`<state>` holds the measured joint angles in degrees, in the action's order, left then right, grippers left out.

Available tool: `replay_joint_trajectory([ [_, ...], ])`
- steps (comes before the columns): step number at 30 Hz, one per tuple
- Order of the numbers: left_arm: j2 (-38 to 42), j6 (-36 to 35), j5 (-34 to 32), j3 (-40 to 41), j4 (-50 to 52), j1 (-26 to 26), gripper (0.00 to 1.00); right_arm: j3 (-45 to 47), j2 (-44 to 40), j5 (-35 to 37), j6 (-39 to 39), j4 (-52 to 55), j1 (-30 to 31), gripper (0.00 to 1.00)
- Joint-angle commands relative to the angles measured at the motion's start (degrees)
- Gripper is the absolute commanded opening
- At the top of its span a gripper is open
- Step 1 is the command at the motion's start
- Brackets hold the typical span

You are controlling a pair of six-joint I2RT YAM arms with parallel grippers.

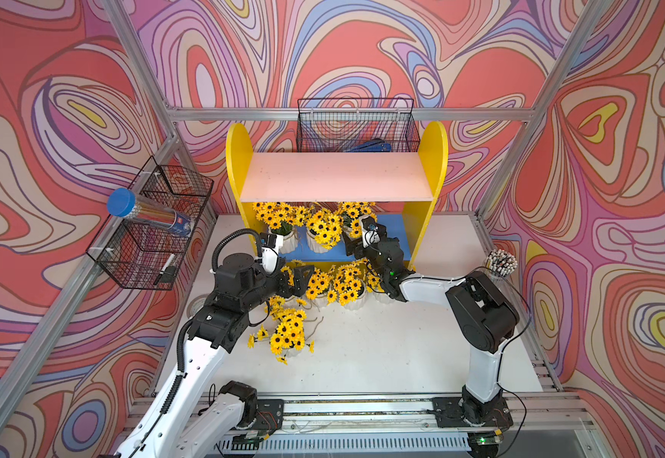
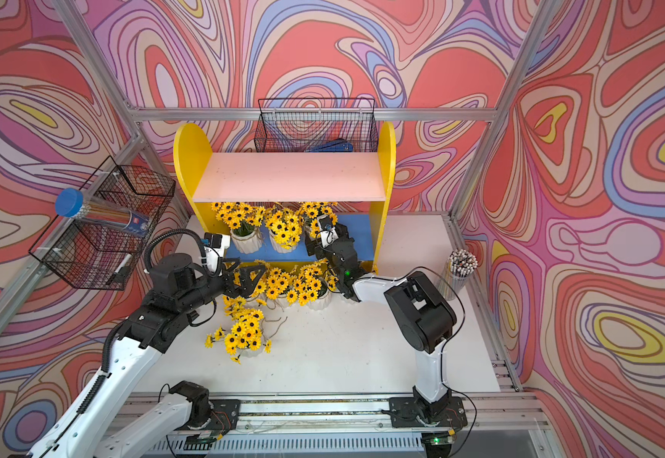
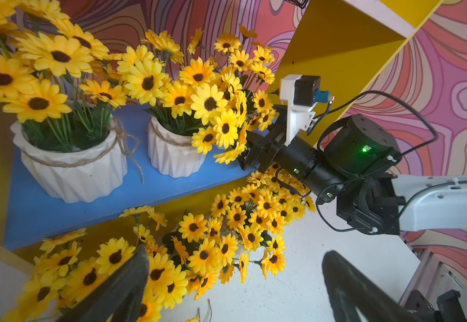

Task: Take the sunflower pots off the shelves
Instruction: Pick up the sunflower pot from the shelf.

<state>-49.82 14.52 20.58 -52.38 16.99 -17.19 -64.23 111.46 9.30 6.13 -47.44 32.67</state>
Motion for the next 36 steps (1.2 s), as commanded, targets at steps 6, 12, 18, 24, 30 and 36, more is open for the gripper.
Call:
replay_joint_trajectory([
  [6, -0.2, -1.3, 0.7, 0.3, -1.2, 0.2, 0.98, -3.5, 2.2, -3.0, -1.2, -1.8, -1.1, 0.98],
  [12, -0.3, -1.4, 0.8, 0.3, -1.2, 0.4, 0.98, -5.0, 3.1, -4.0, -2.0, -2.3, -1.3, 0.98],
  [18, -0.3, -1.7, 0.8, 0.2, -1.0, 0.4, 0.98, -8.1, 5.7, -4.6, -2.3, -0.6, -1.3, 0.98],
  [24, -0.1, -1.9, 0.5, 0.3, -0.8, 0.3, 0.98, -8.3, 6.3, -4.5, -2.5, -1.0, -1.3, 0.89],
  [30, -0.1, -2.0, 0.3, 0.3, -0.7, 0.4, 0.98, -6.9, 4.9, -6.1, -1.8, -1.7, -1.3, 0.54],
  [36, 0.0, -2.0, 0.4, 0.3, -0.7, 0.3, 0.98, -5.9, 2.8, -7.2, -0.9, -0.6, -1.2, 0.23],
])
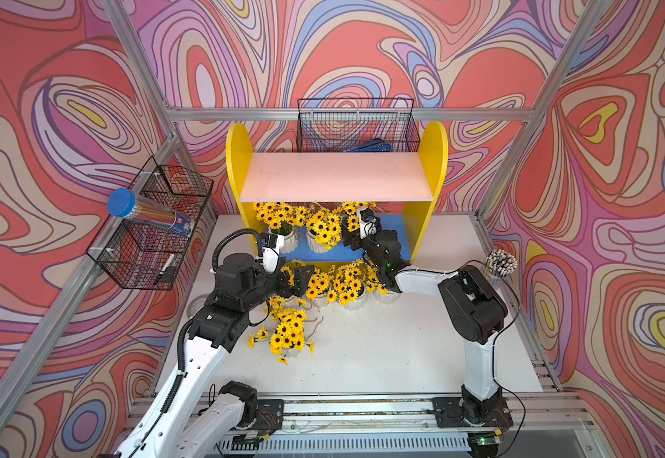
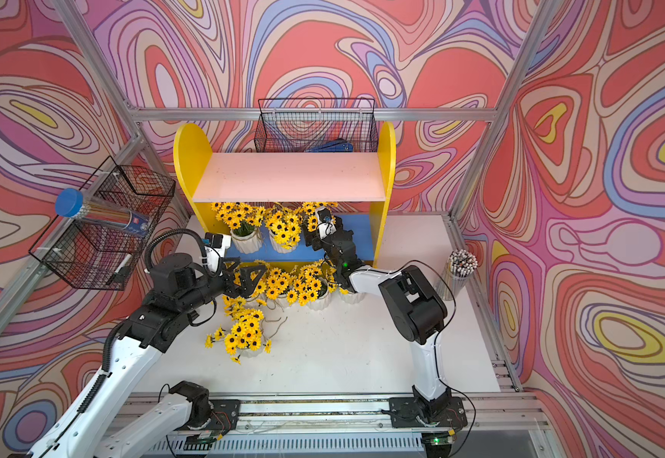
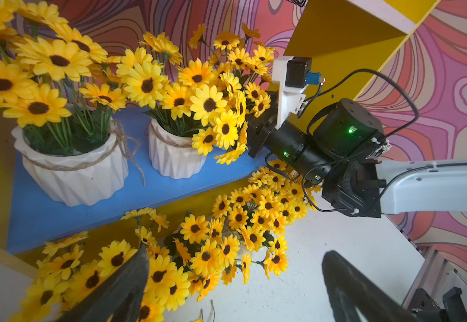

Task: Take the sunflower pots off the shelves
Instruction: Pick up the sunflower pot from the shelf.

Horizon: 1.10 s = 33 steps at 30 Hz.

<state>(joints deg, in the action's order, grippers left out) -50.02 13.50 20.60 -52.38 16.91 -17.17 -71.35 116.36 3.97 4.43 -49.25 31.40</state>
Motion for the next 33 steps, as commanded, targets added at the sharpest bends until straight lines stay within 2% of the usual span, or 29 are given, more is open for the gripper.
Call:
replay_joint_trajectory([
  [1, 0.2, -1.0, 0.6, 0.2, -0.6, 0.3, 0.98, 1.4, -2.6, -2.1, 0.8, 1.6, 0.0, 0.19],
  [3, 0.3, -0.8, 1.0, 0.3, -0.7, 0.4, 0.98, 1.6, -3.9, -2.4, 0.7, 2.9, 0.0, 0.09],
  [6, -0.3, -0.3, 2.1, 0.2, -0.7, 0.3, 0.98, 2.3, -5.7, -2.2, 0.6, 3.8, 0.0, 0.0],
  [12, -2.8, 0.6, 6.4, -0.2, -1.0, -0.5, 0.97, 5.1, -9.1, -0.9, 1.5, 3.5, 0.0, 0.0],
  [19, -5.6, -2.6, 8.2, -2.1, 1.9, -7.3, 0.97, 6.8, -12.7, 0.7, 2.7, 4.8, 0.0, 0.0],
  [25, -5.0, -3.2, 10.0, -0.8, 0.9, -7.4, 0.97, 7.8, -16.0, 2.7, 1.4, 6.3, 0.0, 0.0],
  [33, -5.6, -1.9, 11.1, -0.1, -3.3, -7.4, 0.97, 13.6, -20.1, 5.7, 0.1, 2.6, 0.2, 0.0],
])
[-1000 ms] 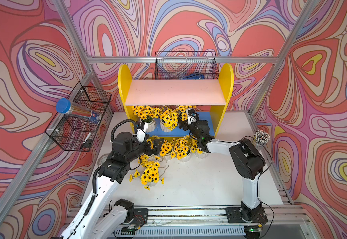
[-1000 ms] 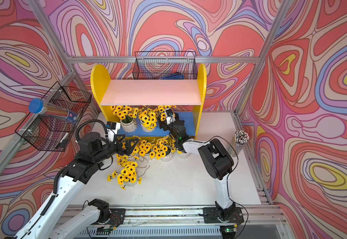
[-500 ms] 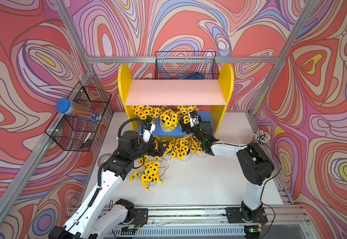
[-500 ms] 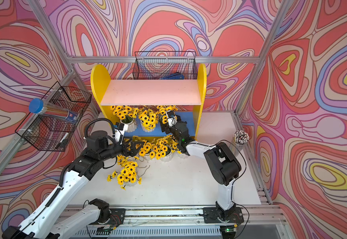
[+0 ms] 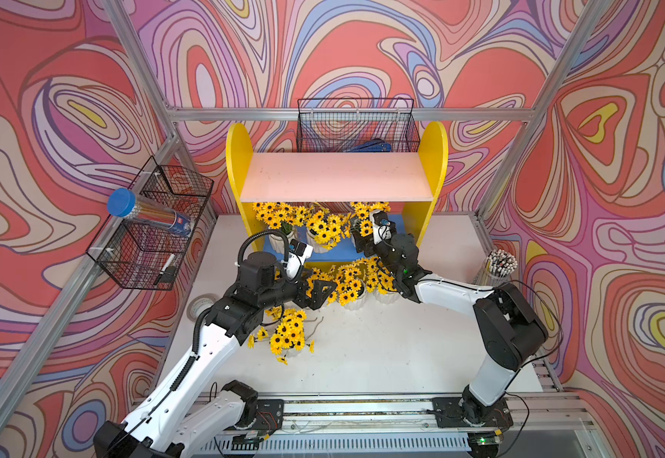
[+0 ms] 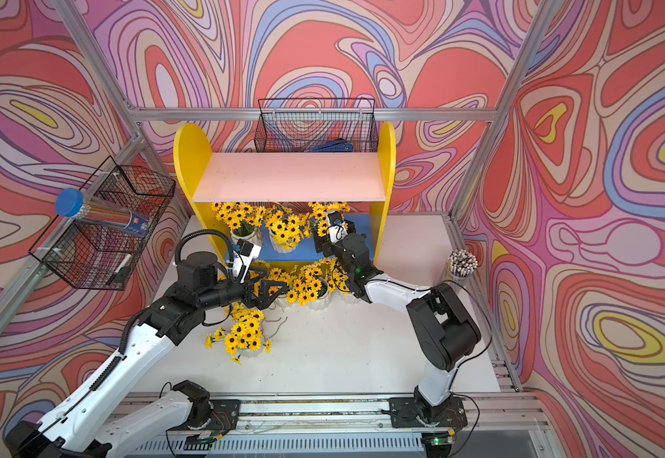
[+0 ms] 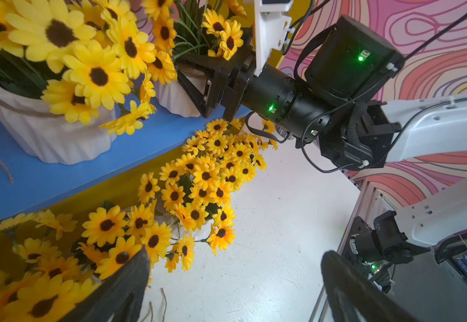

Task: Take the sunflower pots off the shelves
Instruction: Pick up the sunflower pot from the shelf.

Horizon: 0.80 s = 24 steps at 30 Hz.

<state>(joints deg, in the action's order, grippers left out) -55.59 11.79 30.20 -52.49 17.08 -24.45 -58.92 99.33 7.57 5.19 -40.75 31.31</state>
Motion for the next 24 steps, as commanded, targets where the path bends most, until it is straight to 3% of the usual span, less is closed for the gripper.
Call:
replay_joint_trajectory([
  [1, -0.1, 0.1, 1.5, -0.2, -3.6, -0.2, 0.97, 1.7, -3.6, 2.1, -0.3, -6.1, 0.4, 0.0],
  [24, 4.0, -2.6, -3.7, 1.2, -2.3, -0.3, 0.98, 6.5, -10.2, 1.9, 3.6, -4.3, 3.4, 0.0],
])
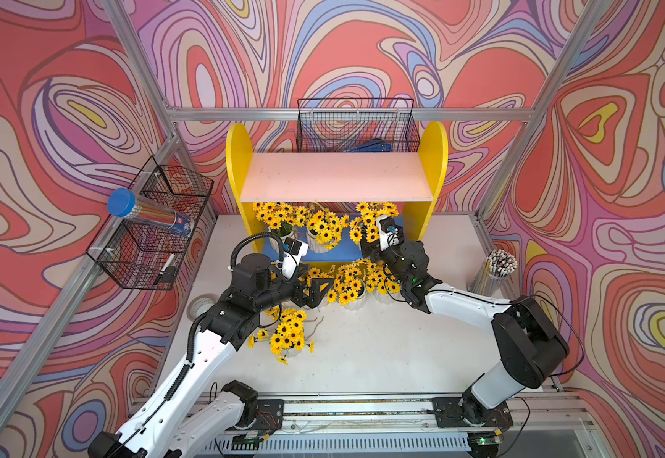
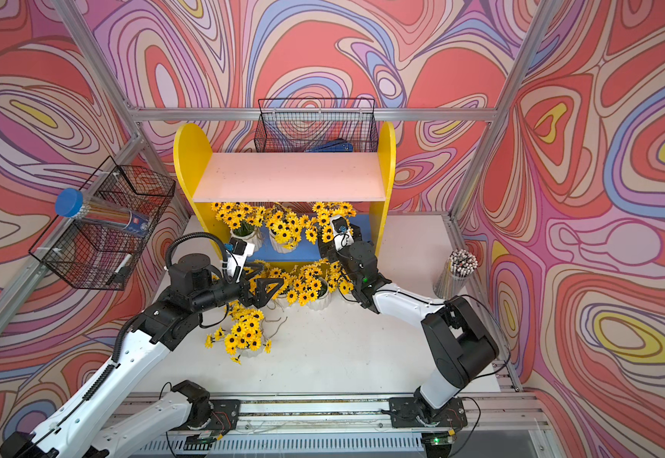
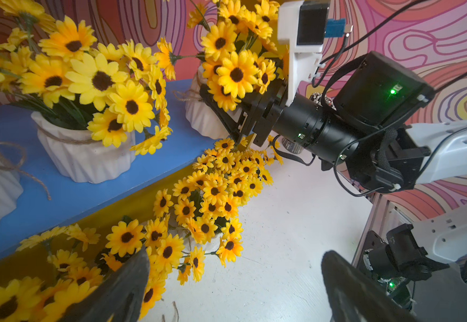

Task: Take the sunflower pots off the shelves
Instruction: Pick up the sunflower pot from the shelf.

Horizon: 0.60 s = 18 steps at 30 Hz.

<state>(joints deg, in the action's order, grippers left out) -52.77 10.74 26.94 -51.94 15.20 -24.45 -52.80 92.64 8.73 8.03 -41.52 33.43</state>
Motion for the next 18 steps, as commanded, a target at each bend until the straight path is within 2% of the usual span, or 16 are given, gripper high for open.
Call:
replay_joint_trajectory([
  [1, 1.4, -1.8, -0.7, 0.5, -0.4, -0.3, 0.97, 0.8, -4.0, 1.1, 1.0, -3.4, 1.8, 0.0],
  [8, 3.8, -2.2, -2.6, 1.0, 1.6, -0.3, 0.98, 3.9, -9.3, 3.5, 2.3, -2.8, 4.2, 0.0],
  [18, 6.4, -1.8, -4.0, 0.8, 3.3, -0.3, 0.98, 10.0, -19.9, 7.4, 2.0, 3.6, 7.0, 0.0],
])
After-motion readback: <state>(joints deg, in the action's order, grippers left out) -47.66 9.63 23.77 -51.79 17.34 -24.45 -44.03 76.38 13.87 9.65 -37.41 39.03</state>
